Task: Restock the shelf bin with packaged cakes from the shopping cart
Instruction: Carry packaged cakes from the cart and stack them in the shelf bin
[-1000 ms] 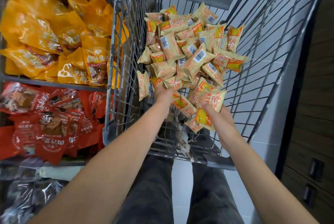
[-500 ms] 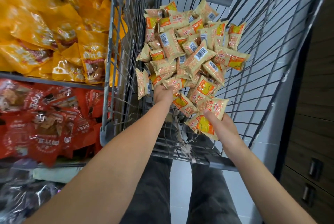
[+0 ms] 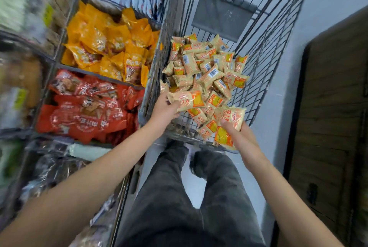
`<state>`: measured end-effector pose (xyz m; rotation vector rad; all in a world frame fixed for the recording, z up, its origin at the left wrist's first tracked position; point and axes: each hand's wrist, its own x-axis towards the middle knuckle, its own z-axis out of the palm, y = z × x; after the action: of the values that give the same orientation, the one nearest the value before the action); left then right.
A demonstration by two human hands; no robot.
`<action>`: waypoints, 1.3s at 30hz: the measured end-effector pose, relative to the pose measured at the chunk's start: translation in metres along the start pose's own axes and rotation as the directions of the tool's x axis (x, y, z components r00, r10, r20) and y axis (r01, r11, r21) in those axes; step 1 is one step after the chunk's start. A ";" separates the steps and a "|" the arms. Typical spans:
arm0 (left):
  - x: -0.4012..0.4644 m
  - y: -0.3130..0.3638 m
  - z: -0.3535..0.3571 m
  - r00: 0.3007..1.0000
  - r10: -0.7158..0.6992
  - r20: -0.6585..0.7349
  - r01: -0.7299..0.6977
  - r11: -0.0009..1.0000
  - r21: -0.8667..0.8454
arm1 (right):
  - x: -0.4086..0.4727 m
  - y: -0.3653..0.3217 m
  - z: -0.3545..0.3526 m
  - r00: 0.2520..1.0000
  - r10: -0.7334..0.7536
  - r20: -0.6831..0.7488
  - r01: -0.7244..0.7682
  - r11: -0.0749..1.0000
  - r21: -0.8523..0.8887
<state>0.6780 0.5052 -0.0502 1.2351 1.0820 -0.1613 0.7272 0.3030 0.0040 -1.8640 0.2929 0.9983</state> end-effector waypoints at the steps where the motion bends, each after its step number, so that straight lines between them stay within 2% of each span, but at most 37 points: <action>1: -0.022 0.001 -0.009 1.000 0.016 0.008 -0.016 0.999 -0.033 | -0.015 -0.001 0.001 0.999 -0.032 0.016 0.032 0.999 -0.012; 5: -0.105 -0.007 -0.044 0.997 0.066 -0.038 -0.071 0.988 -0.140 | -0.064 0.009 -0.001 0.990 -0.109 0.089 0.117 0.989 -0.091; 10: -0.191 -0.055 -0.069 0.963 0.086 -0.254 -0.157 0.949 -0.274 | -0.107 0.035 -0.013 0.954 -0.141 0.266 0.191 0.967 -0.171; 14: -0.266 -0.113 -0.073 0.898 -0.011 -0.440 -0.246 0.817 -0.521 | -0.127 0.060 -0.027 0.930 -0.161 0.331 0.241 0.946 -0.216; 18: -0.340 -0.176 -0.066 0.826 -0.094 -0.555 -0.326 0.724 -0.608 | -0.136 0.082 -0.031 0.915 -0.130 0.383 0.226 0.949 -0.220; 22: -0.407 -0.216 -0.061 0.709 -0.245 -0.661 -0.342 0.700 -0.627 | -0.156 0.094 -0.021 0.871 -0.128 0.475 0.261 0.939 -0.226; 25: -0.445 -0.221 -0.060 0.608 -0.270 -0.747 -0.422 0.687 -0.592 | -0.169 0.095 -0.010 0.821 -0.135 0.555 0.316 0.916 -0.246; 31: -0.469 -0.191 -0.052 0.587 -0.087 -0.805 -0.483 0.761 -0.434 | -0.183 0.095 0.003 0.762 -0.186 0.620 0.408 0.882 -0.236; 34: -0.470 -0.187 -0.044 0.563 -0.073 -0.823 -0.518 0.745 -0.420 | -0.187 0.098 0.013 0.721 -0.197 0.664 0.481 0.832 -0.277; 36: -0.480 -0.193 -0.040 0.526 -0.099 -0.845 -0.545 0.724 -0.424 | -0.197 0.097 0.025 0.664 -0.163 0.730 0.520 0.801 -0.295; 39: -0.510 -0.209 -0.051 0.424 -0.148 -0.893 -0.575 0.718 -0.392 | -0.232 0.087 0.058 0.558 -0.138 0.819 0.608 0.739 -0.290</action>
<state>0.2498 0.2455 0.1856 0.7092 1.6399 1.2041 0.4996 0.2585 0.1086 -1.6590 -1.0123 1.5335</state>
